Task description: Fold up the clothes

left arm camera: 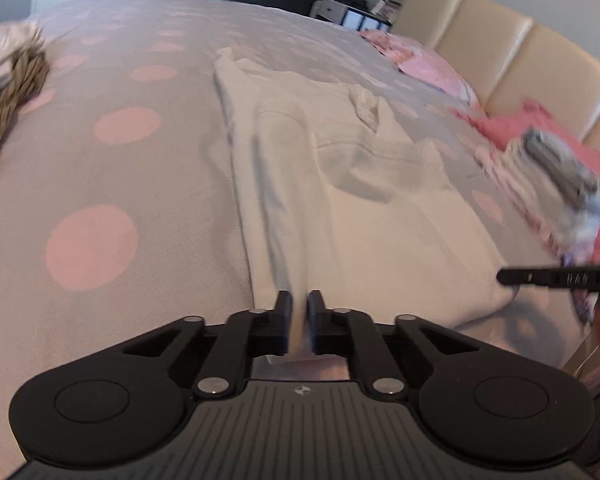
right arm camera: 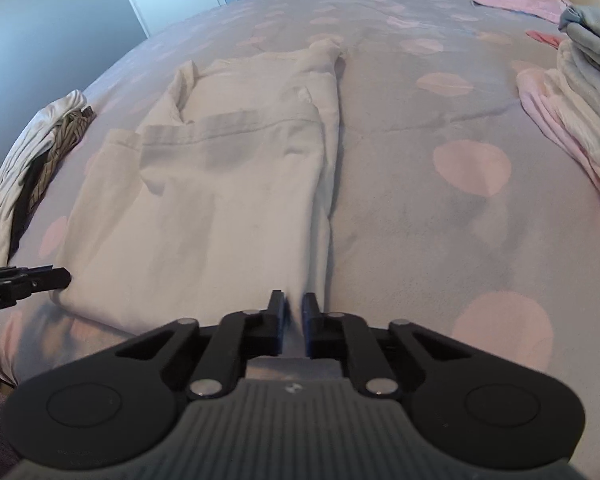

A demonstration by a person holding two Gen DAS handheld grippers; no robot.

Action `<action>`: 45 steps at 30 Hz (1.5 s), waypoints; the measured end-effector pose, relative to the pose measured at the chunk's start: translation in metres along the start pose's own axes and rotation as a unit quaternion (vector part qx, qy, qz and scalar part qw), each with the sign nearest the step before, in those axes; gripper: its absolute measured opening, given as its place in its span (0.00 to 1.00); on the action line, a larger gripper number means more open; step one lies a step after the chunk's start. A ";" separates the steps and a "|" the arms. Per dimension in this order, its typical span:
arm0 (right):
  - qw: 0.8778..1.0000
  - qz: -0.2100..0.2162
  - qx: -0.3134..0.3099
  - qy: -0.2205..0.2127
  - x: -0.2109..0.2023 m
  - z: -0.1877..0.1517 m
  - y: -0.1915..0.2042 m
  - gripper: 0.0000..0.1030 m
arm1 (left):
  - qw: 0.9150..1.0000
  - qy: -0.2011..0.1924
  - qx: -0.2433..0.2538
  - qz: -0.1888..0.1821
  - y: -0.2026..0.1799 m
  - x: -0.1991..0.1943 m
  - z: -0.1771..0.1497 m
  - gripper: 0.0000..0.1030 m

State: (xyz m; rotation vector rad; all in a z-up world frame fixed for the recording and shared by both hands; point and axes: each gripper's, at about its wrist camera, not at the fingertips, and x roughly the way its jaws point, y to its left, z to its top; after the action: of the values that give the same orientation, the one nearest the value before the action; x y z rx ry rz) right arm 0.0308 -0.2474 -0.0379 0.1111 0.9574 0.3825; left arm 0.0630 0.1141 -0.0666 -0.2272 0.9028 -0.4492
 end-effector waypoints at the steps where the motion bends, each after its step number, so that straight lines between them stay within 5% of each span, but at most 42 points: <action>1: 1.000 0.001 0.004 0.002 -0.003 0.001 0.000 0.04 | 1.000 0.001 -0.021 -0.008 0.004 -0.003 0.001 0.03; 9: 0.999 0.002 0.022 0.023 0.011 -0.006 -0.009 0.04 | 0.999 0.021 -0.041 0.003 0.015 0.005 -0.003 0.05; 11: 0.999 0.000 0.033 0.024 0.008 -0.004 -0.012 0.06 | 0.999 0.016 -0.045 0.008 0.017 0.001 -0.003 0.15; 15: 0.999 -0.035 0.024 0.009 -0.002 -0.002 -0.010 0.28 | 0.999 -0.005 -0.036 0.038 0.016 -0.009 -0.004 0.25; 18: 0.998 -0.057 -0.009 -0.009 -0.008 -0.004 -0.001 0.28 | 0.997 -0.021 0.023 0.076 -0.001 -0.015 -0.003 0.25; 22: 0.994 -0.064 -0.083 -0.040 -0.019 -0.006 0.020 0.28 | 0.988 -0.038 0.125 0.079 -0.033 -0.022 -0.006 0.31; 28: 0.980 -0.042 -0.186 -0.052 -0.025 -0.016 0.048 0.39 | 0.963 -0.038 0.255 0.083 -0.075 -0.015 -0.025 0.41; 31: 0.964 -0.053 -0.258 -0.038 -0.018 -0.028 0.062 0.45 | 0.937 -0.026 0.330 0.112 -0.091 -0.006 -0.042 0.46; 33: 0.947 -0.063 -0.314 -0.027 -0.013 -0.039 0.073 0.64 | 0.915 -0.017 0.385 0.123 -0.100 0.000 -0.055 0.46; 34: 0.934 -0.070 -0.350 -0.024 -0.011 -0.046 0.078 0.64 | 0.901 -0.011 0.413 0.131 -0.104 0.004 -0.062 0.47; 40: 0.821 -0.159 -0.548 -0.029 0.014 -0.091 0.096 0.64 | 0.808 0.002 0.556 0.195 -0.111 0.031 -0.099 0.49; 42: 0.799 -0.176 -0.573 -0.038 0.022 -0.096 0.096 0.63 | 0.790 -0.006 0.579 0.200 -0.111 0.037 -0.103 0.51; 45: 0.787 -0.188 -0.585 -0.048 0.031 -0.096 0.096 0.63 | 0.776 -0.022 0.596 0.204 -0.110 0.048 -0.106 0.52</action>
State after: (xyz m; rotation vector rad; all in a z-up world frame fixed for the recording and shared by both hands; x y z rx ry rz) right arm -0.0576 -0.1540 -0.0918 -1.1795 0.4806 0.5323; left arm -0.0262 -0.0055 -0.1233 1.1128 0.4510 -0.5245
